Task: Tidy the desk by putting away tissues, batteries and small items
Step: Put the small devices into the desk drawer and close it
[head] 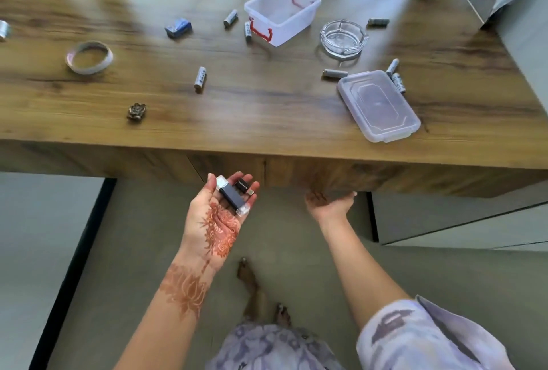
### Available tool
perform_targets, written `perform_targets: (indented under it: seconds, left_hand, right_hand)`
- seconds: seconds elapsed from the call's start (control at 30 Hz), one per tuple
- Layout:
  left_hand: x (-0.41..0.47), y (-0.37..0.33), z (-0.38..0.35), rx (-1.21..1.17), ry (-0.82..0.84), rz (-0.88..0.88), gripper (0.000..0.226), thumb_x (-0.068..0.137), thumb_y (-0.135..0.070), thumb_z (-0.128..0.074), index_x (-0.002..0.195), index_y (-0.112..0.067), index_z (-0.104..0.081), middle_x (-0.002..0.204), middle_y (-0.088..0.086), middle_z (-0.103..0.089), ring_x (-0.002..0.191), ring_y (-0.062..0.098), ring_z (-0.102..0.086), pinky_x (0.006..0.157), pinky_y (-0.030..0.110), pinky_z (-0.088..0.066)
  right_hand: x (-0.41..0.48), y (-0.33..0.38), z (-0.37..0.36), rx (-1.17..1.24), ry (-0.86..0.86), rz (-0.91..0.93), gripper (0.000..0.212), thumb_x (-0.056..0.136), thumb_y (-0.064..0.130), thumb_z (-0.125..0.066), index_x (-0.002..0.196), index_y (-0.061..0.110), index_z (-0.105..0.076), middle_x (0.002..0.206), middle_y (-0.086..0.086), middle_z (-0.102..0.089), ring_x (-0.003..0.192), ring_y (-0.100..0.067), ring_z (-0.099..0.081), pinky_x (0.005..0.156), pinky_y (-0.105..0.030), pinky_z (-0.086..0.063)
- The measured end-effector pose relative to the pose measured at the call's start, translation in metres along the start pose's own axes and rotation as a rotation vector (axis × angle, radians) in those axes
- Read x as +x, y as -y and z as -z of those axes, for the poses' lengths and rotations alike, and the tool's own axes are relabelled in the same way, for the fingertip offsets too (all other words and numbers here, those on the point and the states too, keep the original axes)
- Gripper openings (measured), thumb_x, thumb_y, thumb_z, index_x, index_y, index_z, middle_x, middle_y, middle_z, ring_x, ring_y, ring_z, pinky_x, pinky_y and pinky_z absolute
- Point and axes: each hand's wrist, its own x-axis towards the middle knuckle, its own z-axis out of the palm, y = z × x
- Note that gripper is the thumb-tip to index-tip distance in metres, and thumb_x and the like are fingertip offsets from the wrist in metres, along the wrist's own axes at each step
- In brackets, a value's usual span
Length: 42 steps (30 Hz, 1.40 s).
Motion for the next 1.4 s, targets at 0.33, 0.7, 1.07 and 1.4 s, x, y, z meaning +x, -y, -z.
perform_targets:
  seconds: [0.33, 0.7, 1.07, 1.4]
  left_hand:
    - [-0.009, 0.016, 0.003, 0.063, 0.004, 0.011, 0.042, 0.096, -0.036, -0.039, 0.107, 0.000, -0.058, 0.114, 0.018, -0.061, 0.113, 0.030, -0.057, 0.084, 0.042, -0.051]
    - [-0.012, 0.017, 0.003, 0.084, 0.006, 0.021, 0.044, 0.095, -0.037, -0.039, 0.107, 0.000, -0.059, 0.110, 0.016, -0.064, 0.112, 0.030, -0.059, 0.086, 0.043, -0.050]
    - [-0.012, 0.010, -0.005, 0.065, 0.017, 0.003, 0.048, 0.095, -0.036, -0.039, 0.122, 0.002, -0.052, 0.120, 0.019, -0.060, 0.111, 0.032, -0.060, 0.089, 0.043, -0.050]
    - [-0.028, 0.019, -0.002, 0.080, 0.054, 0.008, 0.045, 0.096, -0.036, -0.038, 0.118, 0.000, -0.055, 0.106, 0.016, -0.067, 0.114, 0.032, -0.058, 0.089, 0.042, -0.051]
  right_hand:
    - [0.015, 0.002, 0.004, 0.158, 0.034, 0.038, 0.089, 0.087, 0.068, -0.023, 0.143, -0.001, -0.021, 0.150, -0.016, -0.026, 0.139, -0.027, -0.025, 0.116, -0.037, -0.016]
    - [0.021, 0.000, 0.007, 0.195, 0.042, 0.052, 0.086, 0.088, 0.068, -0.020, 0.141, -0.001, -0.025, 0.147, -0.015, -0.030, 0.136, -0.028, -0.030, 0.116, -0.036, -0.019]
    - [-0.007, -0.002, 0.042, 0.033, 0.039, 0.048, 0.088, 0.089, 0.067, -0.021, 0.140, -0.003, -0.027, 0.144, -0.019, -0.035, 0.133, -0.031, -0.036, 0.115, -0.037, -0.022]
    - [-0.105, -0.022, 0.074, -1.582, 0.221, 1.665, 0.032, 0.091, 0.019, -0.049, 0.117, 0.003, -0.056, 0.121, -0.008, -0.058, 0.120, -0.020, -0.049, 0.109, -0.022, -0.029]
